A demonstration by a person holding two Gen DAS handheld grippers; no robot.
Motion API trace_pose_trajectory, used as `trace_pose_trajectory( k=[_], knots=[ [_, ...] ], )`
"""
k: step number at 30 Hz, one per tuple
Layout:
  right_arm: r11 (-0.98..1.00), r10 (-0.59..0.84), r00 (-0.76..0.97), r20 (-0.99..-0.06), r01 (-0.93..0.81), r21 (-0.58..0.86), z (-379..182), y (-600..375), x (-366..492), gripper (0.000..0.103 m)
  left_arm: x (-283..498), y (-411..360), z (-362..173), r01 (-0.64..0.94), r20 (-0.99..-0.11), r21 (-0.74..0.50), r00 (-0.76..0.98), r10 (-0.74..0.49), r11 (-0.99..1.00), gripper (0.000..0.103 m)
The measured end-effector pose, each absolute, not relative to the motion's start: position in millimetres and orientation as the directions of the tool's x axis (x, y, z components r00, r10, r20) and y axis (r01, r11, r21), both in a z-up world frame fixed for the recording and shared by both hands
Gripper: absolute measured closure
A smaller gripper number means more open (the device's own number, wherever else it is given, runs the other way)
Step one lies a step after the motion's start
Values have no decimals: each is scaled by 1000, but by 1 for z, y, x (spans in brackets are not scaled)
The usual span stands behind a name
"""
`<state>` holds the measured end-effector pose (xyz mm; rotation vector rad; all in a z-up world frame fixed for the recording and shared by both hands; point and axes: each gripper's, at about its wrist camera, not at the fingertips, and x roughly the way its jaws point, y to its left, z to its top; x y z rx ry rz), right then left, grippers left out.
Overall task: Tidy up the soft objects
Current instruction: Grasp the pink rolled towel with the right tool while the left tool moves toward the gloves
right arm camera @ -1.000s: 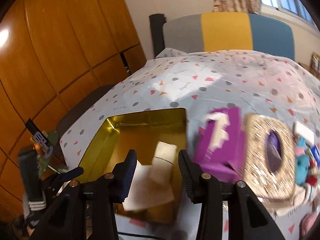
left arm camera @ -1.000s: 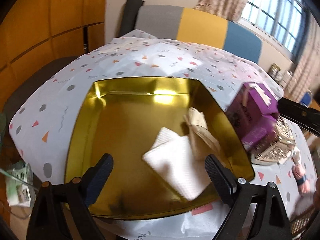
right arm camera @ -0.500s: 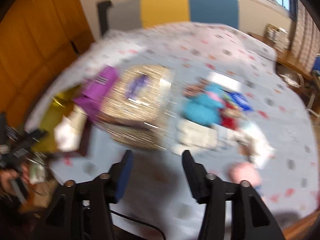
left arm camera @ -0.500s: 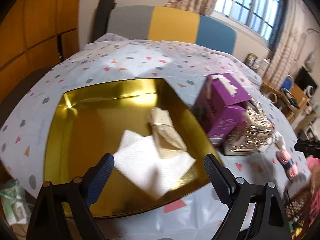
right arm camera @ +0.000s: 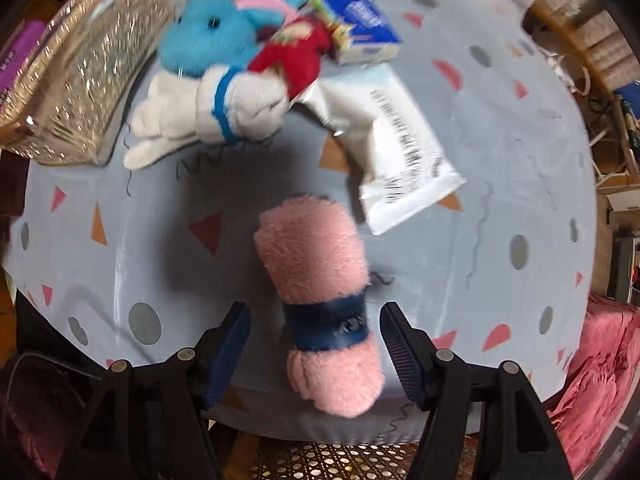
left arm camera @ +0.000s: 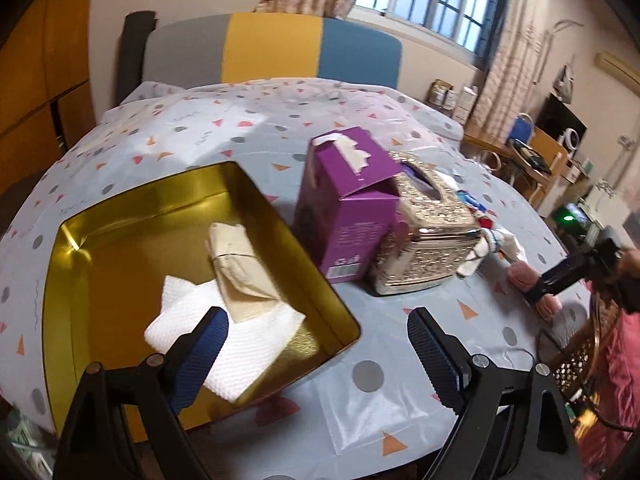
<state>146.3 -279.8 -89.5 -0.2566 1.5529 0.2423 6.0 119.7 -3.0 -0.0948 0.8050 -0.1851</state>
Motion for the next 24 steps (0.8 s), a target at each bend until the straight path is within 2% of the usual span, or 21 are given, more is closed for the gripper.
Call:
trace_pose_trajectory(
  k=[3,7,12,16,24],
  knots=[
    [945,-51,-18,-999,-324,-43,-100,-277,148,38,3,112,2,178,-694,-168,677,-244,970,12],
    [936,-90,-20,-996,-344,-77,-111,-279,145,68,0,93,12,281,-675,-156,670,-309,947,15],
    [938,-42,73,-996,-339,-65,-92,-285,129,69,1,63,21,411,-670,-135,633,-389,902,24],
    [955,-26,88,-996,-292,-51,-92,-293,124,68,6,34,28,484,-674,-111,605,-424,868,25],
    [980,-43,17,-999,-195,-45,-103,-305,138,68,29,-38,43,634,-698,-74,518,-494,770,40]
  ],
)
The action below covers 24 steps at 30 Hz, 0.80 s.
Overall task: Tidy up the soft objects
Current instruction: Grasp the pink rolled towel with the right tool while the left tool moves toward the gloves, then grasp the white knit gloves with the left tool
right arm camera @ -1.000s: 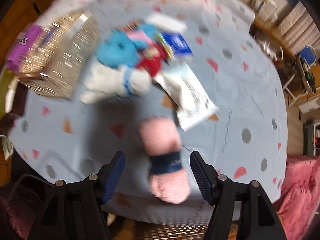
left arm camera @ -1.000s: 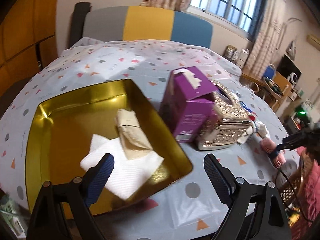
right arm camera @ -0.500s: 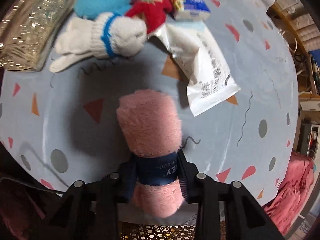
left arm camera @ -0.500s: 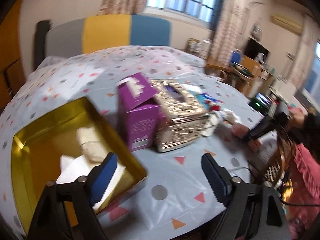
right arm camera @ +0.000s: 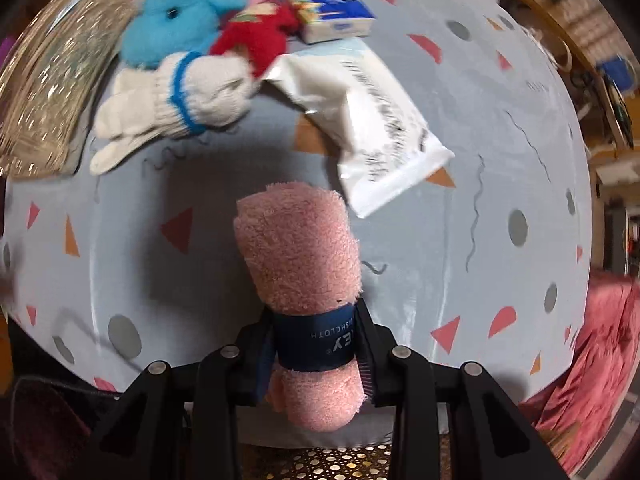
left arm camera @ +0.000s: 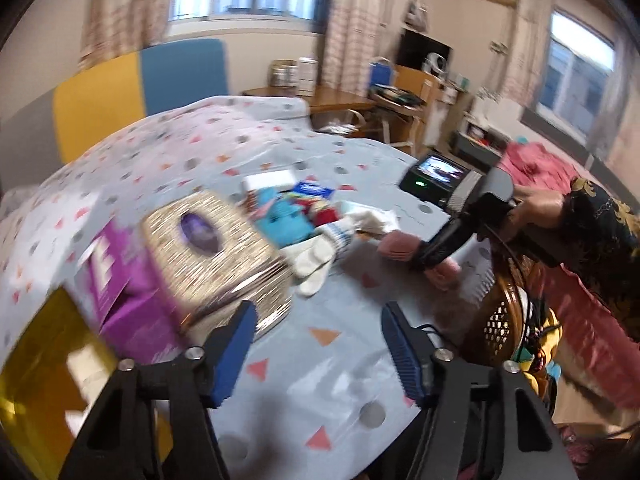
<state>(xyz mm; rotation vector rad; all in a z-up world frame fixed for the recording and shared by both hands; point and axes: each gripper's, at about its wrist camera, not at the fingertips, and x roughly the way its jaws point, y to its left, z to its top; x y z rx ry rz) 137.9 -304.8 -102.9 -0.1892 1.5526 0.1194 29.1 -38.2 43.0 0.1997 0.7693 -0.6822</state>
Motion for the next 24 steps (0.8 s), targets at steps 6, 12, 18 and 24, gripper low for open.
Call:
trace_pose_trajectory(
  k=[6,12,18,24],
  knots=[
    [992,65,32,-997,-112,61,-101,-325,138,68,58,-115,31,715,-714,80,527,-460,694,39],
    [992,118,70,-991,-42,115,-94,-345,136,68,93,-163,-8,720,-806,88,458,-375,689,42],
    [998,61,99,-993,-6,61,-92,-358,128,68,127,-199,-47,696,-859,129,435,-272,706,60],
    [988,154,87,-984,-7,154,-93,-370,129,68,156,-219,-71,668,-869,185,454,-198,721,53]
  ],
)
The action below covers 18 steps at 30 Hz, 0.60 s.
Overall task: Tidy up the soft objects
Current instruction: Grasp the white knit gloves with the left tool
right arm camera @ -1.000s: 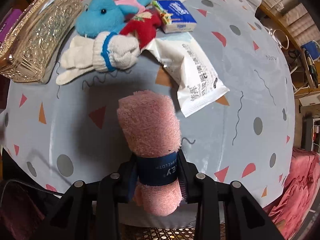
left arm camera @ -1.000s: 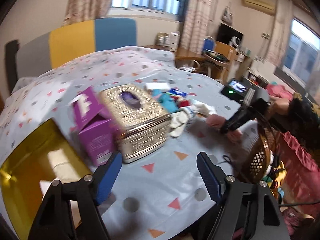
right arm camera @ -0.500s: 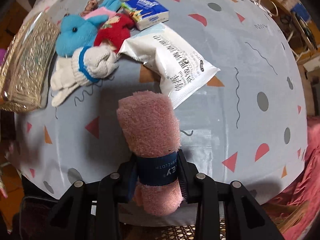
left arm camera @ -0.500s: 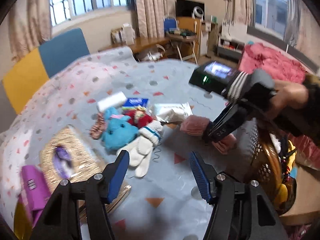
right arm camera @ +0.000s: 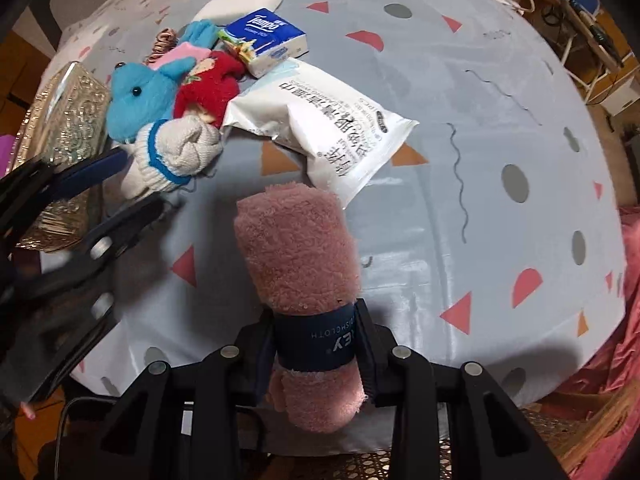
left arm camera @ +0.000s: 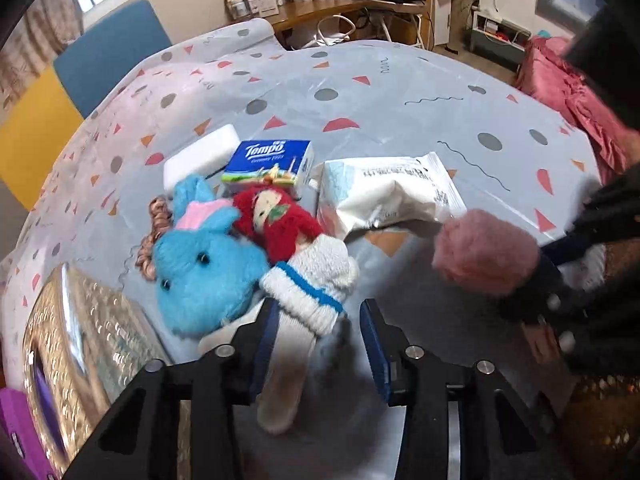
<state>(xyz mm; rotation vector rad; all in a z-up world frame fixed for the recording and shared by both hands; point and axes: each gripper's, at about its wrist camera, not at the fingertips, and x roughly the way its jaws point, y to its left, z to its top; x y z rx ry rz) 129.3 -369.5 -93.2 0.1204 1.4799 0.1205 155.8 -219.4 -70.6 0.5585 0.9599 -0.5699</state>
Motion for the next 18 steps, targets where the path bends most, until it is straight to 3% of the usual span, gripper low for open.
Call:
trace_pose_trajectory(
  k=[3,5,8,13,18],
  knots=[
    [985,172,86,-981,-9,172,-92,-370,133,68,163,-228,-81,657,-868,216,468,-166,722,53],
    [984,180,96,-979,-5,181,-91,-372,133,68,167,-230,-86,648,-865,235,480,-148,725,67],
    [984,179,109,-978,4,181,-94,-370,133,68,161,-223,-81,661,-859,183,467,-209,727,74],
    [985,172,123,-977,11,174,-92,-367,126,68,128,-202,-74,683,-854,101,433,-290,723,75],
    [987,161,111,-981,-3,162,-89,-361,125,68,87,-184,-79,686,-862,85,414,-292,722,75]
  ],
)
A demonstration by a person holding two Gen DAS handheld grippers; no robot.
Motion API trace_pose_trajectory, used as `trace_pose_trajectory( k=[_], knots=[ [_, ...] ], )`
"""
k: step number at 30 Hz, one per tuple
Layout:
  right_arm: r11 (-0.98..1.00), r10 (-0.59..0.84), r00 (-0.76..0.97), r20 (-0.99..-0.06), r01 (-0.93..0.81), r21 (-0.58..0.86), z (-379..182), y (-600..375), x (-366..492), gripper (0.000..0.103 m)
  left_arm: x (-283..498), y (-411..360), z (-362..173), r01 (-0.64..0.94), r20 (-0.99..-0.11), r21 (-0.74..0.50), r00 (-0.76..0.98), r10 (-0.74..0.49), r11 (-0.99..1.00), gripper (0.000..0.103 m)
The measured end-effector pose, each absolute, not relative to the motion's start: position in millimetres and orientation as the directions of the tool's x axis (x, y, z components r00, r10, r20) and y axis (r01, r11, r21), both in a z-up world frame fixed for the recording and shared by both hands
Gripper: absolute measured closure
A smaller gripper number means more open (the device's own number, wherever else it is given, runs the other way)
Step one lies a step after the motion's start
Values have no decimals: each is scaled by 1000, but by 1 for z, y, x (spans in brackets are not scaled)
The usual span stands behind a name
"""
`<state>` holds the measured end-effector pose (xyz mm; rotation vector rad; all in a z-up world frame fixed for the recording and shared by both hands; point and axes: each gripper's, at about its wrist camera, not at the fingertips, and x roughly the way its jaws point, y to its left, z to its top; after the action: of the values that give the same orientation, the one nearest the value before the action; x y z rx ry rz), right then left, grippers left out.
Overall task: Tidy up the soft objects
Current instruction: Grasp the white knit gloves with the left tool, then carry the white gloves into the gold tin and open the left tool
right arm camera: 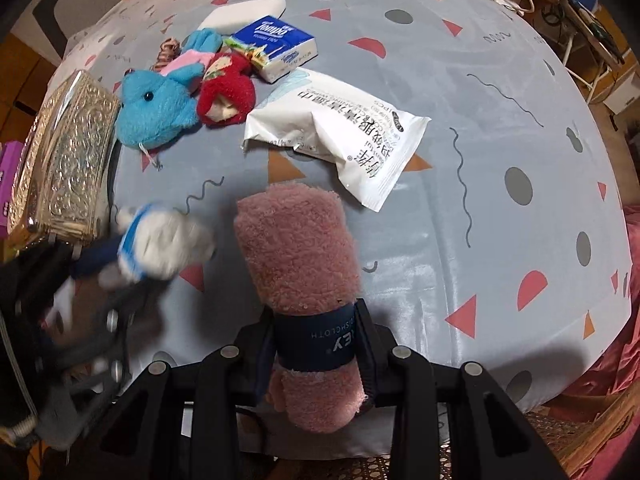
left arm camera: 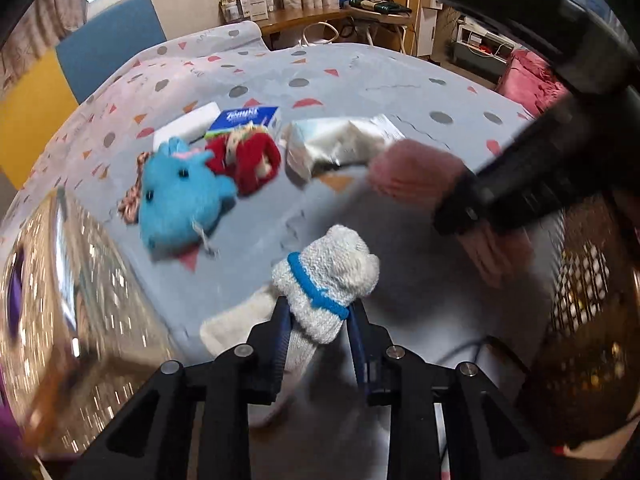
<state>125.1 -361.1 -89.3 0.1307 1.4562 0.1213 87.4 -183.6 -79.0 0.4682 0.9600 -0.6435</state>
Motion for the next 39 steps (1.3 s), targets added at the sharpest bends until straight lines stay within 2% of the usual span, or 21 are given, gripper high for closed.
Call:
trace_pose_trajectory(
  k=[4,8,11,14,19,24,30,39],
  knots=[
    [990,140,87,-986,-21,138,-93,-355,126,68,86,-191,-86,680,-856,119,439,-272,723,71],
    [992,129,84,-988,-9,128,-97,-352,126,68,91,-197,-88,672,-849,124,453,-273,730,73],
    [993,120,85,-989,1,120,-98,-352,126,68,91,-186,-85,650,-840,77,451,-302,756,78],
    [993,117,96,-988,5,118,-101,-354,126,68,91,-172,-74,620,-824,4,446,-348,784,78],
    [993,115,109,-987,11,117,-98,-356,127,68,89,-163,-55,606,-798,-34,462,-387,795,78],
    [992,119,121,-985,21,122,-93,-361,126,68,94,-161,-27,587,-765,-48,499,-408,808,78],
    [992,121,134,-984,28,126,-89,-363,123,68,98,-142,29,539,-673,-64,598,-436,840,78],
    [995,92,161,-983,10,95,-80,-360,118,68,120,-74,91,371,-568,-73,747,-345,926,78]
  ],
)
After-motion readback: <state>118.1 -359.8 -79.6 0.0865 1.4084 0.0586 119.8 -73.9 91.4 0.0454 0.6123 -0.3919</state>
